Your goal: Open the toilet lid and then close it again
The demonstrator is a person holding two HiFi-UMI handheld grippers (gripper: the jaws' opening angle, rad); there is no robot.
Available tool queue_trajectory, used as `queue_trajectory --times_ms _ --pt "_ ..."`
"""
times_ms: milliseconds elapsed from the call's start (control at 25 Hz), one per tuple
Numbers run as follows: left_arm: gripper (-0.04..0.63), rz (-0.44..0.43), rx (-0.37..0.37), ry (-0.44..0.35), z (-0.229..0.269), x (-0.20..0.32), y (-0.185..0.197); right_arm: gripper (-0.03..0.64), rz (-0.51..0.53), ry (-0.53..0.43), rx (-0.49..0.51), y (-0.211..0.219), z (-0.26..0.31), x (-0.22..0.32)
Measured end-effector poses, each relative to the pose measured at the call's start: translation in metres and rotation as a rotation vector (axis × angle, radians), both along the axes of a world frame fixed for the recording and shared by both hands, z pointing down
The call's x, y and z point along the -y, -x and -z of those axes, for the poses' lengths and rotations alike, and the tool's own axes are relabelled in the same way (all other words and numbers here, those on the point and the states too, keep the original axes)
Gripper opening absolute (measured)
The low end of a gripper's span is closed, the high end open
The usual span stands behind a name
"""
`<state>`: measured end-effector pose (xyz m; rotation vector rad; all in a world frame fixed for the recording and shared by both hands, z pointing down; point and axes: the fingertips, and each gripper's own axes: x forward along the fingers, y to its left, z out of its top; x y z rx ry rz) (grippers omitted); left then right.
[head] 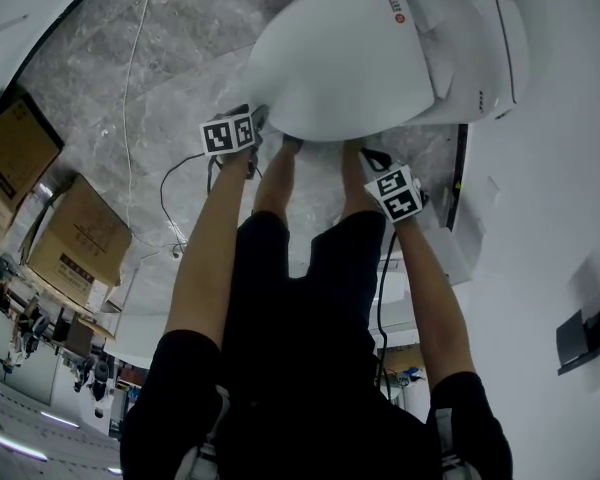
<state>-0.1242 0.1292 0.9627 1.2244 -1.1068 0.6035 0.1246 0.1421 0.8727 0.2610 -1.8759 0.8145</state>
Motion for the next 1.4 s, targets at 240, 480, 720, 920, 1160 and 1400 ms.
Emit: queue_trajectory --times_ms 240,480,720,920,1160,1400 --pt "0.192 -0.021 0.012 -0.003 -0.005 0.001 -0.002 0.003 0.014 0.014 -0.023 -0.011 -0.005 -0.008" --pt "0.192 -0.040 0.001 0.015 0.002 -0.001 -0.004 0.003 -0.004 0.007 -0.019 -0.006 0.001 -0.009" --pt "0.192 -0.209 0.022 0.018 0.036 -0.005 -0.027 0.003 -0.019 -0.029 0.004 0.008 0.029 -0.001" --pt "0.190 -0.307 -0.053 -0.154 0.096 0.011 -0.053 0.003 -0.042 -0.074 0.016 0.014 0.072 0.013" --pt "0.130 -0.475 -0.067 -0.366 0.195 0.027 -0.068 0.003 -0.036 -0.138 0.039 0.015 0.126 0.024" --pt "0.026 -0.676 -0.048 -0.596 0.302 0.025 -0.096 0.003 -0.050 -0.186 0.076 0.017 0.185 0.019"
